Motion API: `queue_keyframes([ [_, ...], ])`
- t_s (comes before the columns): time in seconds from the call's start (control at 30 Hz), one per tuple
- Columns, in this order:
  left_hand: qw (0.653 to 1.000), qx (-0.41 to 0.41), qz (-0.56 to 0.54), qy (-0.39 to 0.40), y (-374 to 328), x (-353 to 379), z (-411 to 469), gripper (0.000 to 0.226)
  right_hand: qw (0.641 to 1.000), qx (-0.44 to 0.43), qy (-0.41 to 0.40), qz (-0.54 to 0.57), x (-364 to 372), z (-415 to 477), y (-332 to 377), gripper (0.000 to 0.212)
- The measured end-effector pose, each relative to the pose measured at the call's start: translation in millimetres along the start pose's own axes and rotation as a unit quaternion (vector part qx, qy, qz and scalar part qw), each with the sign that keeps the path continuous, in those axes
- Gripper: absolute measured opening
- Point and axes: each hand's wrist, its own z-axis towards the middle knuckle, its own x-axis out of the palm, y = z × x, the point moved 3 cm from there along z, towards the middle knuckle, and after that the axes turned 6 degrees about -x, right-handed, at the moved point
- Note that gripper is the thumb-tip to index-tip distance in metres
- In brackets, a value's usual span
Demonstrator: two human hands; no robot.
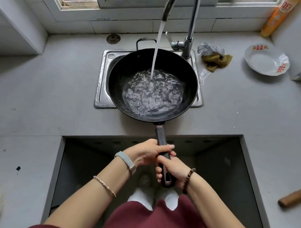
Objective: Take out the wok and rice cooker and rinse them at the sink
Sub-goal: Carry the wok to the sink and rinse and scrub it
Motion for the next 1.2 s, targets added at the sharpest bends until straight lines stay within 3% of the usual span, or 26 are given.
queue_keyframes([
  [0.27, 1.0, -0.006, -0.004, -0.011, 3, 2, -1, 0.014, 0.999, -0.01, -0.025, -0.03, -2, 0, -2, 0.014],
  [0.8, 1.0, 0.021, -0.012, -0.001, -39, 1, -29, 0.025, 0.997, -0.045, 0.019, 0.053, 21, -14, 48, 0.021],
  [1.03, 1.0, -0.008, -0.004, 0.008, -9, -1, -9, 0.016, 0.999, -0.036, -0.021, -0.019, 9, -7, 14, 0.009],
  [1.2, 0.999, -0.031, 0.007, 0.021, -6, 0, -7, 0.025, 0.988, -0.069, -0.122, -0.072, 7, -2, 6, 0.004],
])
